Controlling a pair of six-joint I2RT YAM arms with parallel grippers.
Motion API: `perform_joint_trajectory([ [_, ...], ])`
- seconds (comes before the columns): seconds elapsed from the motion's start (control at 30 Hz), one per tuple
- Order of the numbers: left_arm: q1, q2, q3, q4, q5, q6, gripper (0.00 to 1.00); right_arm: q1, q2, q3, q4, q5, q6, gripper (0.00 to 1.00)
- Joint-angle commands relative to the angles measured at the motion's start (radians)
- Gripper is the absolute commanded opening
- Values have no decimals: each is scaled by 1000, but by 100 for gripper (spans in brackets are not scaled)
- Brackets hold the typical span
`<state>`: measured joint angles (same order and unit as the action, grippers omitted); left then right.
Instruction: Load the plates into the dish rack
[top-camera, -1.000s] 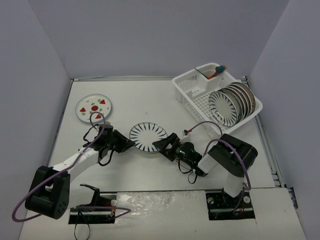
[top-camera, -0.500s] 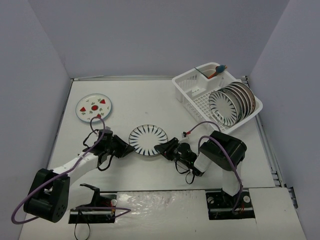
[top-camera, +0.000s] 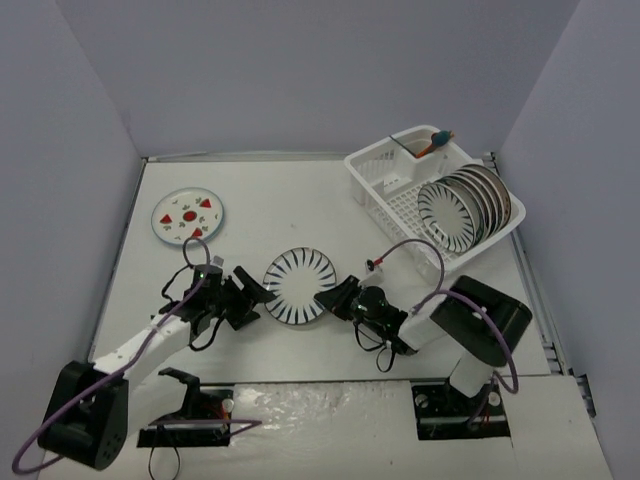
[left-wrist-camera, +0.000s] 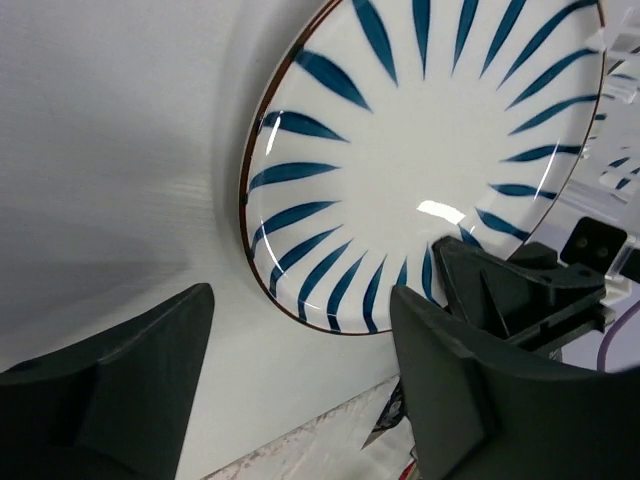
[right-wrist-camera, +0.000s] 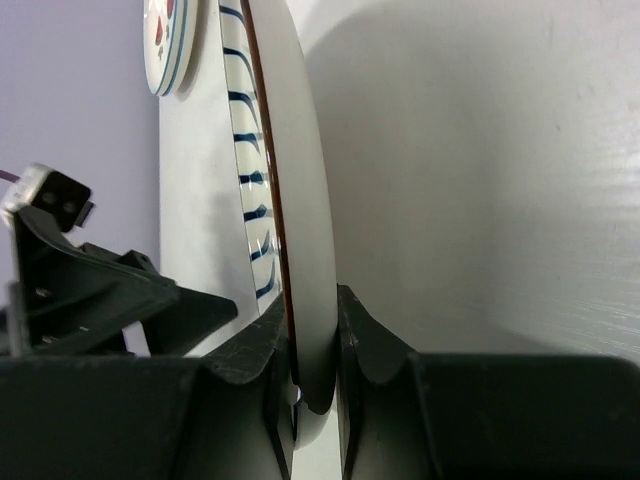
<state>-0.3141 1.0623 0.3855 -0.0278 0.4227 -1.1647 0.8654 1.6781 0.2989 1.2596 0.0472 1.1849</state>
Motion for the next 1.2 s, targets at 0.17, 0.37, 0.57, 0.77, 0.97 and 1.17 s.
perform_joint_trajectory([
  [0.17,10,-170,357,-415,-198,304,96,-48,-579,231,-447,78,-551,0],
  [0.37,29,-177,537,-618,-342,525,97,-283,-783,466,-871,3,-905,0],
  [0.57,48,-149,607,-687,-408,718,97,-535,-777,745,-1106,-98,-1288,0],
  [0.77,68,-140,624,-698,-484,847,97,-647,-687,897,-1230,-106,-1615,0],
  [0.97,71,-150,559,-637,-530,859,97,-736,-585,953,-1314,-165,-1730,0],
  [1.17,76,-124,536,-622,-552,857,97,-759,-517,936,-1334,-167,-1774,0],
])
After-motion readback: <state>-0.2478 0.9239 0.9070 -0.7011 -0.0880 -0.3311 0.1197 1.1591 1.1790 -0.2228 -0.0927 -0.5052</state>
